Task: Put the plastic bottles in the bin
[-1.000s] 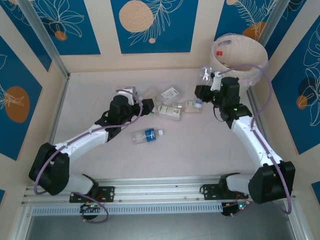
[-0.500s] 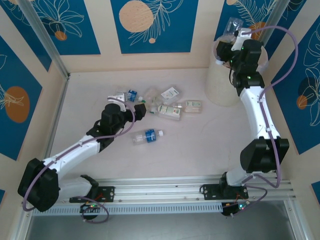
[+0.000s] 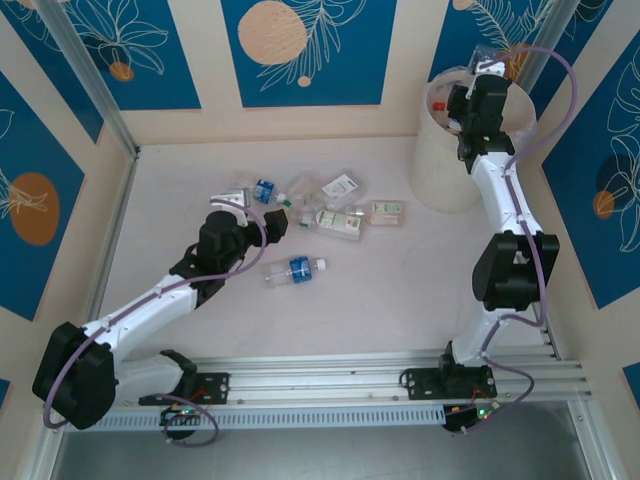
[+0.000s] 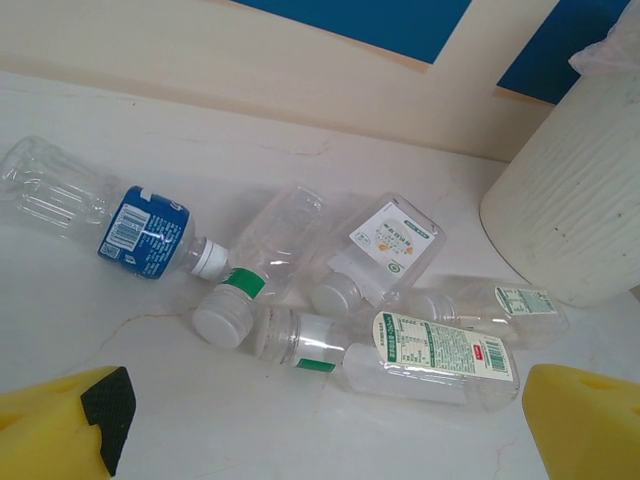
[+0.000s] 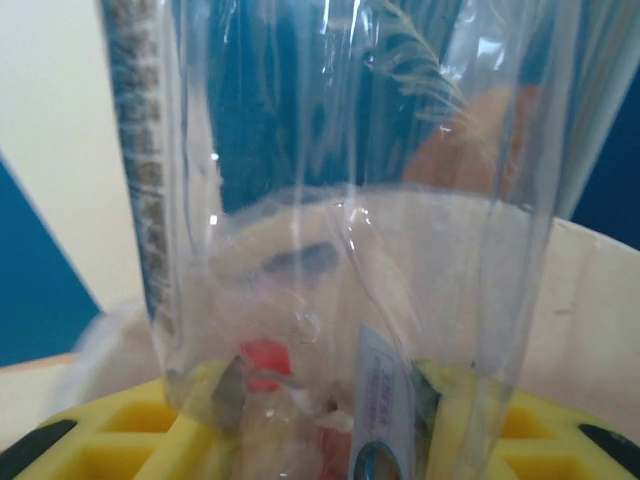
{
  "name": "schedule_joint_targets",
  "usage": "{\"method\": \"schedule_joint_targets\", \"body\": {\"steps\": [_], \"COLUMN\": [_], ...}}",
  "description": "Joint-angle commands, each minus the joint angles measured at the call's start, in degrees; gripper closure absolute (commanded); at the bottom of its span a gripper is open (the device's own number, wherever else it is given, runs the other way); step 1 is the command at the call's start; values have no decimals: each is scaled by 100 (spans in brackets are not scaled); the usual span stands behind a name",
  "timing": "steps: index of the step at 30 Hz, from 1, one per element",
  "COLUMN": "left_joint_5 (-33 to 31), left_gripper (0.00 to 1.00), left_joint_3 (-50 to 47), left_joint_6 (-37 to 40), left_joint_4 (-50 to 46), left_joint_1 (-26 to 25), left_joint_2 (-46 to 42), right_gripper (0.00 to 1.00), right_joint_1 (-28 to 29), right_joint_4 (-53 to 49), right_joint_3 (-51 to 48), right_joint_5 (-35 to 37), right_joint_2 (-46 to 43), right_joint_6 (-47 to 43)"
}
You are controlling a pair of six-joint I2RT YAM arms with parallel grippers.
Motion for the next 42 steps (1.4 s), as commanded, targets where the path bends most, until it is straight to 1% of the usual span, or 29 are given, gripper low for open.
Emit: {"method": "schedule_joint_targets", "body": {"steps": [1,4,7,8,11,15,21,25,26,27,28,33,37,42], "left_joint_5": [95,95,101,117,105,96,111,217,227,240,253,281,377,704], "left_gripper": [0,0,0,0,0,0,0,0,0,0,0,0,0,0], "left_joint_3": [-86,-90,-95,-95,-95,-117,-130,-104,-82,-55,-30,84,72,150], "left_joint_6": [-28,-76,-103,-104,-106,-137,-161,2,61,137,212,463,581,1179], "left_joint_4": [169,192,205,205,196,194,109,-16,-74,-133,-195,-336,-249,-364], "left_joint_1": [70,73,86,91,108,128,161,196,198,204,205,214,215,214], "left_joint_2": [23,75,103,102,102,116,142,170,182,192,204,279,355,462], "right_gripper": [54,49,33,27,18,14,12,10,8,3,0,1,1,1], "right_joint_1": [-167,-254,-269,-277,-247,-207,-212,-208,-204,-208,-213,-205,-189,-91], "right_joint_4": [-497,-1261,-1964,-2214,-2462,-2199,-2032,-1837,-1756,-1668,-1569,-1223,-1105,-829], "right_joint_3": [592,996,1480,1679,1845,1541,1135,677,555,400,248,-367,-802,-1514], "right_joint_5": [385,320,378,275,-231,-596,-928,-1202,-1262,-1332,-1392,-1700,-2104,-2694], "right_joint_2": [180,449,719,785,710,333,-142,-573,-686,-808,-937,-1446,-1851,-2458], "right_joint_6": [-157,-41,89,145,233,377,586,724,755,796,838,1028,1101,1166]}}
